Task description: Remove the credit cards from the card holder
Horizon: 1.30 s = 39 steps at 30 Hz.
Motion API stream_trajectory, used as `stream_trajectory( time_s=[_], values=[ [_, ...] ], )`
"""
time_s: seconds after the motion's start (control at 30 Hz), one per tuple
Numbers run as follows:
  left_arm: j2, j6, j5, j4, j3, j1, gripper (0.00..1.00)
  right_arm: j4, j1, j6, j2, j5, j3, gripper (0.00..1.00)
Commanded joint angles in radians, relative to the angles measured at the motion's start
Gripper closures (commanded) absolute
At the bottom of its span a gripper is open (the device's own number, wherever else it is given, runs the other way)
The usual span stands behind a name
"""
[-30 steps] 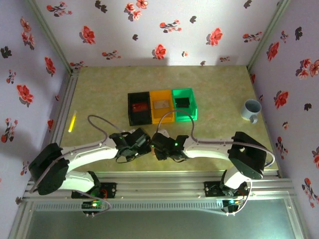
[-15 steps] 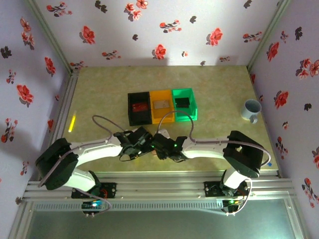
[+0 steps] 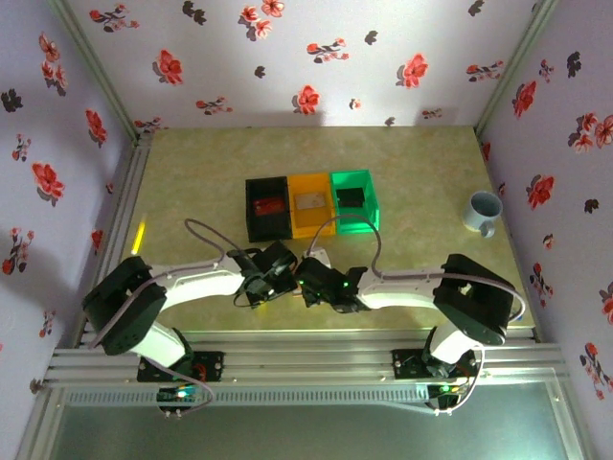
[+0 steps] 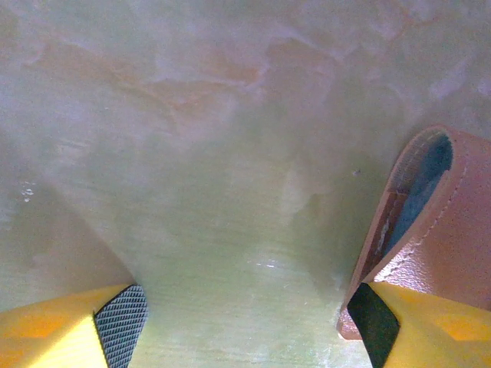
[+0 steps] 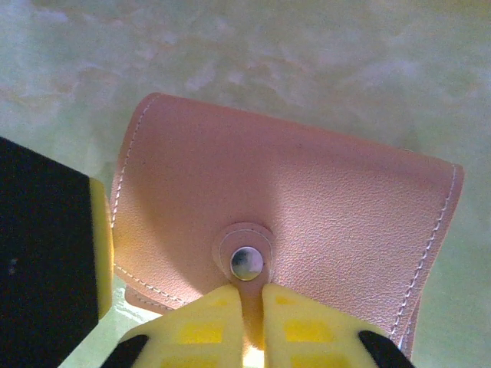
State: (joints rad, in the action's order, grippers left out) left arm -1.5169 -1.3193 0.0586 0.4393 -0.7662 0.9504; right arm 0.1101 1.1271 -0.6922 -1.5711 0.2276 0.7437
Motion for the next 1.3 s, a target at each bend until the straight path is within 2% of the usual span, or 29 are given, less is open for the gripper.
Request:
stream_trajectory(
  time_s=[0.0,0.07,0.27,0.4,0.57,0.77,1.0,1.27],
  values=[
    [-0.085,-0.028,-0.063,-0.084,0.036,-0.002,0.23,0.027,-0.007,-0.023,-0.004,-0.06,-0.06,0.95],
    [-0.101,-0.035,-0.073,-0.106,0.049,-0.002,0.23,0.013,-0.006,-0.023,0.019,-0.062,-0.076,1.0],
    [-0.15,-0.047,-0.118,-0.166,0.069,-0.001,0.22,-0.045,-0.009,-0.029,0.082,-0.071,-0.129,1.0],
    [-0.121,-0.038,-0.131,-0.193,0.084,-0.001,0.22,-0.077,-0.01,-0.018,0.16,-0.05,-0.173,1.0],
    [0.015,-0.032,-0.116,-0.206,0.115,-0.001,0.21,-0.046,-0.024,0.045,0.27,-0.051,-0.184,1.0],
    [0.232,-0.046,-0.049,-0.17,0.162,-0.001,0.21,0.014,-0.05,0.129,0.353,-0.082,-0.162,1.0],
    [0.457,-0.083,0.025,-0.099,0.225,-0.001,0.2,0.085,-0.054,0.215,0.288,-0.168,-0.049,1.0],
    [0.608,-0.145,0.053,-0.065,0.308,0.002,0.2,0.066,-0.051,0.276,0.204,-0.286,0.031,1.0]
  ],
)
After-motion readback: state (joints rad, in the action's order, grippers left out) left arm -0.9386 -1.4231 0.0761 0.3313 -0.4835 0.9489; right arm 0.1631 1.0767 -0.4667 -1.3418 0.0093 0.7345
